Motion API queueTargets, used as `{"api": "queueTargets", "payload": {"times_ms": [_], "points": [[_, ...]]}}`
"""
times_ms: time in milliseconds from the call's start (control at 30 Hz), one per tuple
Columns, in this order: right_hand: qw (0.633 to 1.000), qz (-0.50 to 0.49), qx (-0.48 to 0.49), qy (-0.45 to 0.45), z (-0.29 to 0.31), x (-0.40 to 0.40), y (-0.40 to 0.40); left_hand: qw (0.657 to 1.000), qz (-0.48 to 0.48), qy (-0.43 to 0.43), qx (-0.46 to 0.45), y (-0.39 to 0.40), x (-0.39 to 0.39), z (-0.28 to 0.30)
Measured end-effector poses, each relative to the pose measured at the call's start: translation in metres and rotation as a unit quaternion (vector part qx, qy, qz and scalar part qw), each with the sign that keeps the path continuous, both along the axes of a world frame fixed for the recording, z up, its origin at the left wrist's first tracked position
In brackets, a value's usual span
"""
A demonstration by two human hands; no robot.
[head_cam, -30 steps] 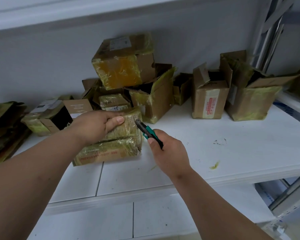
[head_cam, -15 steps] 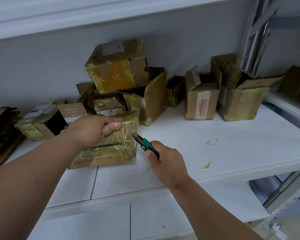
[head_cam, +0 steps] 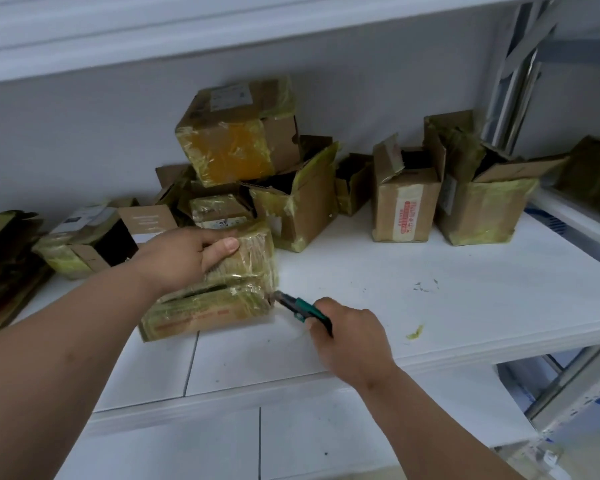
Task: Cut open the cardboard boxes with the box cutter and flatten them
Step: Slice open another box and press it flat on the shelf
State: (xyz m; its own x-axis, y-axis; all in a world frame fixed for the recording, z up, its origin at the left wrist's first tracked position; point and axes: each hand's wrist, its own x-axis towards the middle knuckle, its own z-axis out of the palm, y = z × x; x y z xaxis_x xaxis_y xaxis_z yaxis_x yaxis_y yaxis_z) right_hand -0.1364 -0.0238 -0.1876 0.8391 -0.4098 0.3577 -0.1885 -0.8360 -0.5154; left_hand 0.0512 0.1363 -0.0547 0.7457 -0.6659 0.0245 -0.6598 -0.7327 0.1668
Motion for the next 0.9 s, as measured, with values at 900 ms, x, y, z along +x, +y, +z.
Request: {"api": "queueTargets", "payload": {"times_ms": [900], "points": [[0.820, -0.039, 0.568, 0.050, 0.025, 0.000, 0.015, 0.992, 0.073, 0.104, 0.002, -0.005, -0.027, -0.025]]}}
